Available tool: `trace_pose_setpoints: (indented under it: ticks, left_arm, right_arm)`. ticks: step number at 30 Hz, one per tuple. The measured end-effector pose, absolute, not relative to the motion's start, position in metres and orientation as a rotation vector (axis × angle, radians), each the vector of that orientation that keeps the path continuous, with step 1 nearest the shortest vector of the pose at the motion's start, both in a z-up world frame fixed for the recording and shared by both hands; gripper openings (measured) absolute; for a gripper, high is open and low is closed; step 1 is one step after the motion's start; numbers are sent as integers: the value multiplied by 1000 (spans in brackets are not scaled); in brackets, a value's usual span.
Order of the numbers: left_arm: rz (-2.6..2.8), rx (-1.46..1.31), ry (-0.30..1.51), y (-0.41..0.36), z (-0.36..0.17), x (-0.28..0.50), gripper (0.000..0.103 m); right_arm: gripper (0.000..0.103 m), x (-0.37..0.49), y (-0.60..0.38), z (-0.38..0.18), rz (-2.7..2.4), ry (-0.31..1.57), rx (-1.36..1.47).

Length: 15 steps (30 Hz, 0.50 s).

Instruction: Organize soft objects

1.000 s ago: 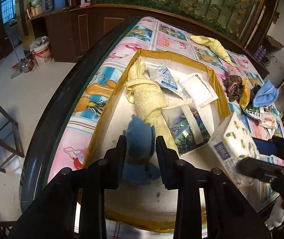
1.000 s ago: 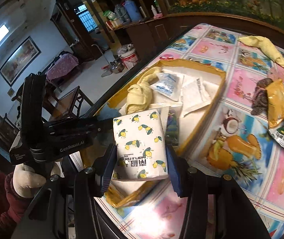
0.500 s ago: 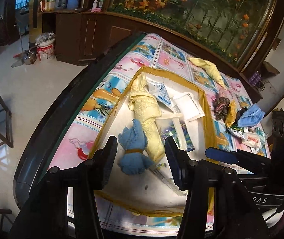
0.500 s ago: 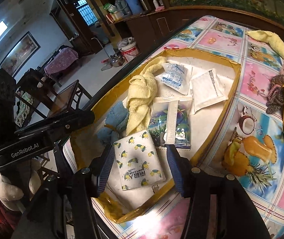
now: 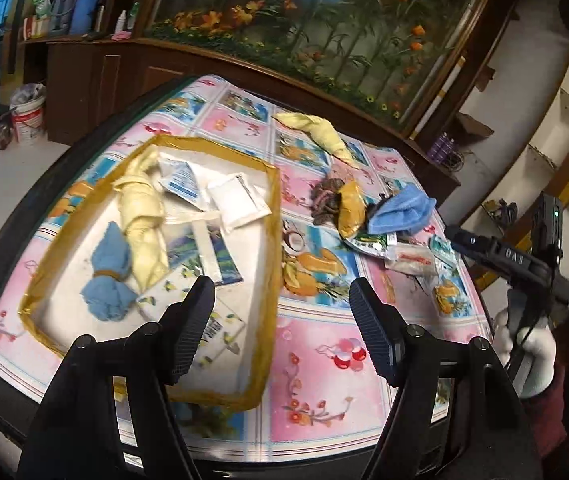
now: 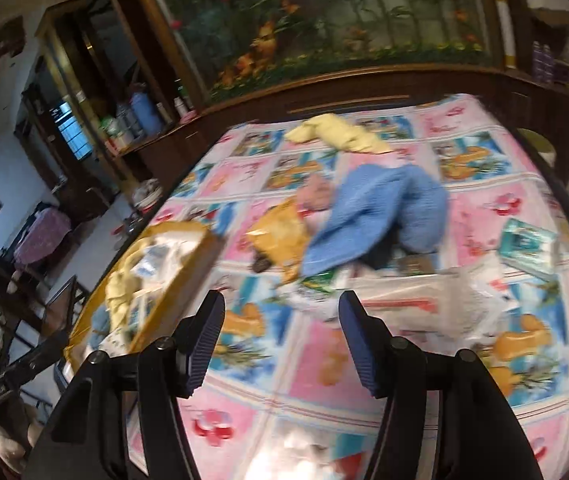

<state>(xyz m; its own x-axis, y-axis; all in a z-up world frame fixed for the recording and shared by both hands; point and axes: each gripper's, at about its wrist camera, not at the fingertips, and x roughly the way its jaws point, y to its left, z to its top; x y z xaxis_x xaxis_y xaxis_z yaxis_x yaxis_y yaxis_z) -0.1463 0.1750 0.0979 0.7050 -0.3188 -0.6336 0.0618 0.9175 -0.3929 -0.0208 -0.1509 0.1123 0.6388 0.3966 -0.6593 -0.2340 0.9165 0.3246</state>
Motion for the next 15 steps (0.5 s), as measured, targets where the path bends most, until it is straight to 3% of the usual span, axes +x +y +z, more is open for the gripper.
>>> trace_pose_setpoints:
  ticks: [10,12,15]
  left_arm:
    - [-244,-312,841,148,84,-141,71]
    - [-235,-317,846,151,82,-141,71]
    - [-229,-332,854,155,81,-142,71]
  right_arm:
    - [60,67,-186,111,228,811,243]
    - [70,89,-174,112,200,812,199]
    - [72,118,-165,96,209,902,195]
